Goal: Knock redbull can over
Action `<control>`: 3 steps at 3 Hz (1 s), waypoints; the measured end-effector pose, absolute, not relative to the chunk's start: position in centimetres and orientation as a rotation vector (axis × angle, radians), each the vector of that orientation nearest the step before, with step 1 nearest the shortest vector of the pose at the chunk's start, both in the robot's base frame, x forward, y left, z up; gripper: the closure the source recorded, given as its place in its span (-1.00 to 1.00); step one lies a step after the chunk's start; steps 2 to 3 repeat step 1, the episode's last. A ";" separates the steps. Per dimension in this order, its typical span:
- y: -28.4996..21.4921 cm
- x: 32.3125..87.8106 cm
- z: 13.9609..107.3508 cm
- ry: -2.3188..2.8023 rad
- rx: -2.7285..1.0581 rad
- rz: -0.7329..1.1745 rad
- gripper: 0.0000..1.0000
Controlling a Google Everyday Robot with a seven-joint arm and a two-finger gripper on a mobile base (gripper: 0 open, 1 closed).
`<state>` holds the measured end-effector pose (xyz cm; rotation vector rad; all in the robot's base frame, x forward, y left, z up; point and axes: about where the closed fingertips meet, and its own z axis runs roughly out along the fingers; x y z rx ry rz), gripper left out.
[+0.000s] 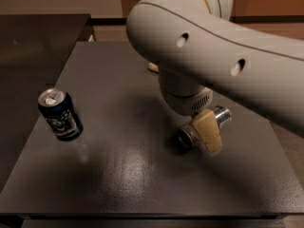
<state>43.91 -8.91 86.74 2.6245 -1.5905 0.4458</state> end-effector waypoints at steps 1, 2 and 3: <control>-8.9 43.9 86.7 -1.590 2.625 0.446 -1.00; -8.9 43.9 86.7 -1.590 2.625 0.446 -1.00; -8.9 43.9 86.7 -1.590 2.625 0.446 -1.00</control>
Offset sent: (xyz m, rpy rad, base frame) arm 0.0000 0.0000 0.0000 0.0000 0.0000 0.0000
